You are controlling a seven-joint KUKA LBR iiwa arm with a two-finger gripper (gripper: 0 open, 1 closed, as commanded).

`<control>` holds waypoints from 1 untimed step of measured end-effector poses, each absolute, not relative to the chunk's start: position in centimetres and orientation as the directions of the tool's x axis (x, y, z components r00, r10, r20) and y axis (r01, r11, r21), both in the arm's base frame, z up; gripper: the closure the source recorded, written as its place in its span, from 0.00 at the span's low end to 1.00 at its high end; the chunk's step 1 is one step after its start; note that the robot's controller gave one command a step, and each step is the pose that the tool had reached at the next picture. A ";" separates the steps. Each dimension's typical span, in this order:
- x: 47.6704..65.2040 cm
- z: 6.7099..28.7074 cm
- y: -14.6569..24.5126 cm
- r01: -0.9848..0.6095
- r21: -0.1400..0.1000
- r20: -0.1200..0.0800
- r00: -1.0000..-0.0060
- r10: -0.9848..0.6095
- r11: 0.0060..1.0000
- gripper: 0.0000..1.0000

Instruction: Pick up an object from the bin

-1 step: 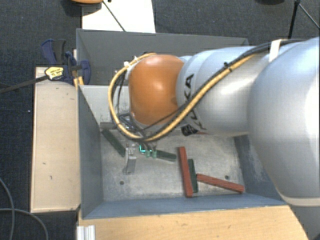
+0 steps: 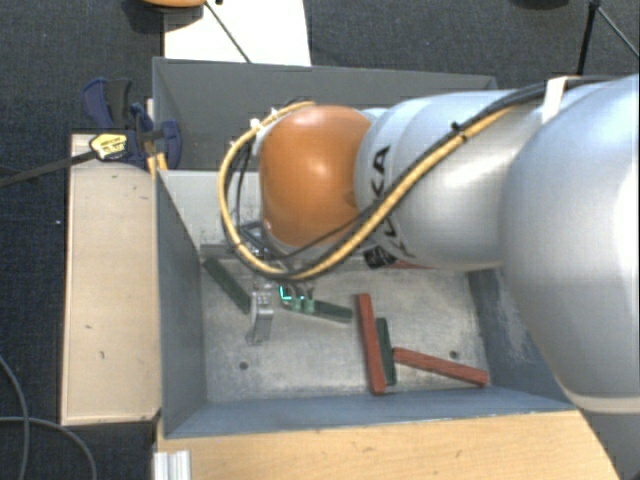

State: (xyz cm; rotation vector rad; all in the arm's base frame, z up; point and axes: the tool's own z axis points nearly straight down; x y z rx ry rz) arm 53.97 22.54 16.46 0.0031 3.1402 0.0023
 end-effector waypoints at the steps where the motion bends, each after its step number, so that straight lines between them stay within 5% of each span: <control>1: 55.3 15.3 22.3 0.043 0.005 -0.007 -0.999 0.043 0.999 0.00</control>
Offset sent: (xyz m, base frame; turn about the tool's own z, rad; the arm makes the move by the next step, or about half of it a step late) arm 0.0309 -0.0072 -0.0528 0.1210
